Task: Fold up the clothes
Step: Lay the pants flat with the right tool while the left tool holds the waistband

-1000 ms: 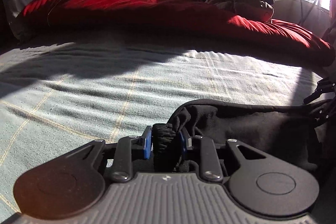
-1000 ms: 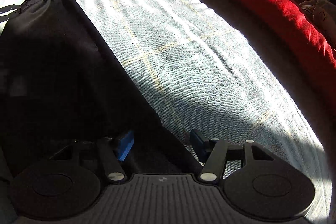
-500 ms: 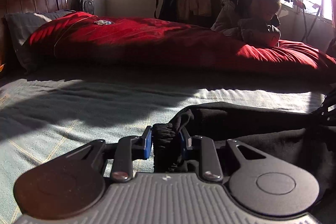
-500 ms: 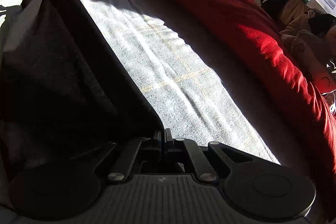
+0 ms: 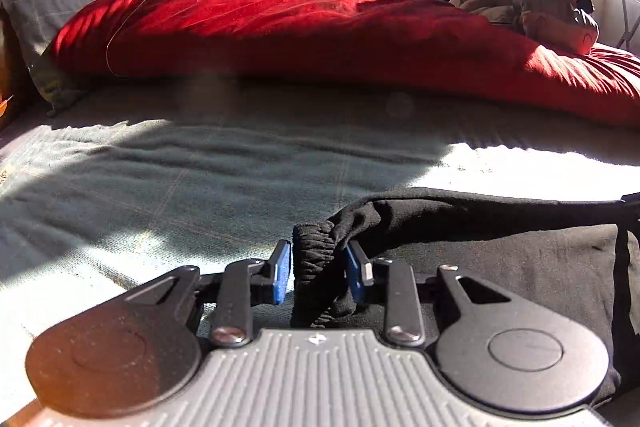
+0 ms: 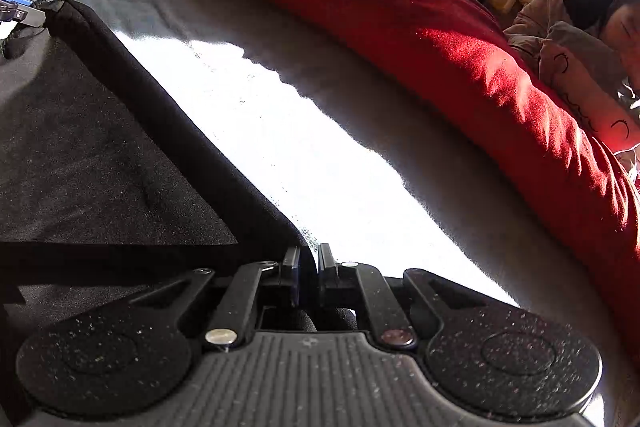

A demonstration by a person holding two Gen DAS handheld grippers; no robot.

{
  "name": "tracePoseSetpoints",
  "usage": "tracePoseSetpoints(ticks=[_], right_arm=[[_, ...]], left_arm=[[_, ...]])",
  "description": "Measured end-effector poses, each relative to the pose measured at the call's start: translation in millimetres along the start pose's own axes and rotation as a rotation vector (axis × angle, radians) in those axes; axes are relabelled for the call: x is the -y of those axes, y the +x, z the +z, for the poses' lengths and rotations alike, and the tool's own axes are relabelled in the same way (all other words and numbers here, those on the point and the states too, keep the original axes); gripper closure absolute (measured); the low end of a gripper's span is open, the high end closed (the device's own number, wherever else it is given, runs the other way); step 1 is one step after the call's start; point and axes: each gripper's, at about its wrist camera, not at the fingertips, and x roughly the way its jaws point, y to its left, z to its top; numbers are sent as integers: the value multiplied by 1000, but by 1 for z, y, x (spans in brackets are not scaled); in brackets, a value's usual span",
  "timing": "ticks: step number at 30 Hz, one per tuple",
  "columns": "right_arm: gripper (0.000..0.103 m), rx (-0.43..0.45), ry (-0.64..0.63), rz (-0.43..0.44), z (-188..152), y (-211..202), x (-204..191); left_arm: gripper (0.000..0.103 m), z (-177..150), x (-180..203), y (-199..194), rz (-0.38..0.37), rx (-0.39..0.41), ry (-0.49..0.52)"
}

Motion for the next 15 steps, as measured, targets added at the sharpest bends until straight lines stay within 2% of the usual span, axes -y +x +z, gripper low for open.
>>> tracePoseSetpoints(ticks=[3,7,8,10,12,13,14,15], right_arm=[[76,45,22,5,-3,-18,2],[64,94,32,59,-13,-63,1],[62,104,30,74,-17,-75,-1],[53,105,39,109,-26,-91,-5],[51,90,65,148,-43,-108,-16],[49,79,79,170,-52,-116,-22],[47,71,98,184,-62,-124,-29],[42,61,118,193,-70,-128,-35]], left_arm=[[66,-4,-5,-1,1,-10,-13],[57,-10,-14,-26,-21,-5,-75],[50,-12,-16,-33,-30,-5,-94],[44,-23,-18,-46,-85,-23,-165],[39,-35,-20,-60,-141,-42,-240],[36,-42,-21,-63,-177,-55,-300],[28,-50,-22,-67,-212,-69,-360],[26,-57,-23,-71,-247,-82,-419]])
